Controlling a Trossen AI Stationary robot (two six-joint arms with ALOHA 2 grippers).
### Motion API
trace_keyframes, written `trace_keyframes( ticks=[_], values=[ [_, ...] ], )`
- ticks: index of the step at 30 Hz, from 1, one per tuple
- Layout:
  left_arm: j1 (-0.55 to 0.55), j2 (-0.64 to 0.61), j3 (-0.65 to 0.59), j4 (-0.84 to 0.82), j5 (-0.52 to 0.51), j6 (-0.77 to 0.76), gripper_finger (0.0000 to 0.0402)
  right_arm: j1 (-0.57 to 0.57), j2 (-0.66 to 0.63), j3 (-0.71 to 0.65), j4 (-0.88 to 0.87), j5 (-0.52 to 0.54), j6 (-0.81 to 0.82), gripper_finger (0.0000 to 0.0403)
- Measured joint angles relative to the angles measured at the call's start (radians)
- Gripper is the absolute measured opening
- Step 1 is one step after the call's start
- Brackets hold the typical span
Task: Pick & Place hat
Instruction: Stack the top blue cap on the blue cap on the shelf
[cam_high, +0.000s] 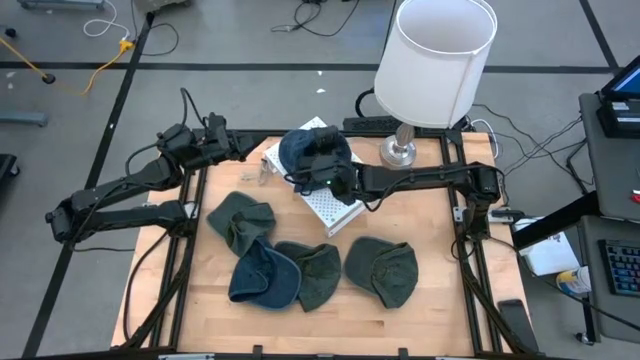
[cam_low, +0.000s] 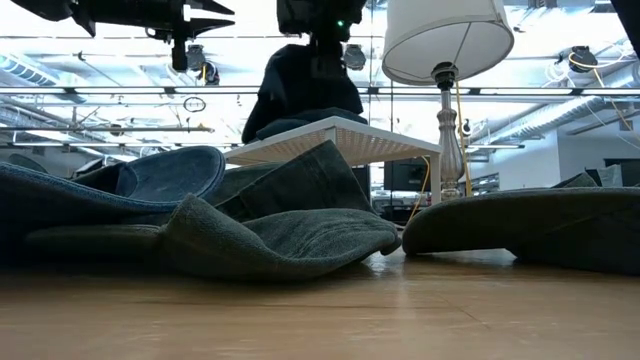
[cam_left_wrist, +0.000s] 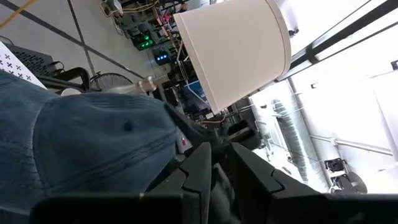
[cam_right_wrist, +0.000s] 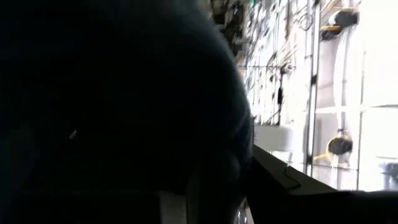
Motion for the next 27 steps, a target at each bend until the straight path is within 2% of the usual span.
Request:
trace_keyframes(
  ticks=[5,13,20,27],
  values=[
    [0.0,0.0,0.0,0.0,0.0,0.0,0.0063,0.042,0.0,-0.001,-0.159,-0.021,0.166,0.0122],
    [0.003,0.0,0.0,0.0,-0.003,0.003,0.0063,0.095,0.0,-0.001,-0.169,-0.023,0.243,0.0186],
    [0.02,0.0,0.0,0.0,0.0,0.016,0.0063,0.123,-0.006,-0.001,-0.172,0.081,0.258,0.0238],
    [0.021,0.0,0.0,-0.008,0.151,0.114,0.0063,0.207,-0.051,-0.002,-0.218,0.181,0.343,0.0251]
  ],
)
